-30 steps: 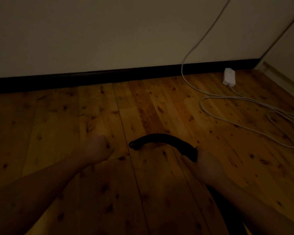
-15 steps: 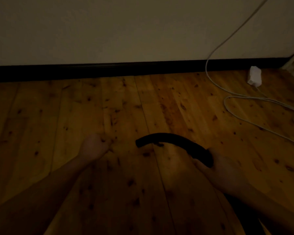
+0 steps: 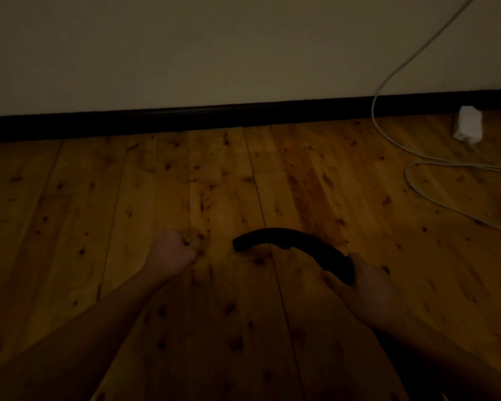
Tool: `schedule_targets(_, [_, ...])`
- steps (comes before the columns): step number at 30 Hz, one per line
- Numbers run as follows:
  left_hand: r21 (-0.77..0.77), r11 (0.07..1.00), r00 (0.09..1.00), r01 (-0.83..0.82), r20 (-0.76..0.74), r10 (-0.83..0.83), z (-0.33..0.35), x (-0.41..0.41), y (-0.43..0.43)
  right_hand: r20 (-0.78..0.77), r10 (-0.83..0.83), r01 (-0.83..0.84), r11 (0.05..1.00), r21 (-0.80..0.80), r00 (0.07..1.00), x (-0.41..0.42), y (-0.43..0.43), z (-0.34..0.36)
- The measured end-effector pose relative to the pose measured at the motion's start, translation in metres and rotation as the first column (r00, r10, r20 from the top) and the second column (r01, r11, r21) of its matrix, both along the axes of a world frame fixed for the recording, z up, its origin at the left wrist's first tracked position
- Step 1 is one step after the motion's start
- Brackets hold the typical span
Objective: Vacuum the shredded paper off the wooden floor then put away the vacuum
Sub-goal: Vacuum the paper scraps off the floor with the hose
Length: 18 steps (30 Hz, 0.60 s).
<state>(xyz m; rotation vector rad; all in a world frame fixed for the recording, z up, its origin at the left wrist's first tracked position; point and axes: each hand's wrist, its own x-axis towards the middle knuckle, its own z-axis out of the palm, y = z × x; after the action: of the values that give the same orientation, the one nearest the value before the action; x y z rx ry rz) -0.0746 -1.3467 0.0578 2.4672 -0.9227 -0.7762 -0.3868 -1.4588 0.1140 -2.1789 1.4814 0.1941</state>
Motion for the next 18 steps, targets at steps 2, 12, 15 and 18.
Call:
schedule_targets(2, [0.009,1.000,1.000,0.002,0.014,-0.003,0.005,-0.004,-0.003,0.025,-0.011,0.011,1.000,-0.001,1.000,-0.005,-0.003,-0.002])
schedule_targets(12, [-0.017,0.988,0.980,0.152,0.133,-0.149,0.040,-0.008,-0.051,0.199,-0.359,0.343,0.933,0.112,0.912,-0.032,-0.054,-0.025])
schedule_targets(15, [-0.016,0.963,0.951,0.268,0.164,-0.262,0.057,-0.020,-0.078,0.233,-0.433,0.401,0.899,0.174,0.871,-0.042,-0.064,-0.038])
schedule_targets(18, [-0.034,0.949,0.921,0.313,0.256,-0.295,0.065,-0.032,-0.104,0.251,-0.479,0.440,0.876,0.198,0.841,-0.047,-0.071,-0.048])
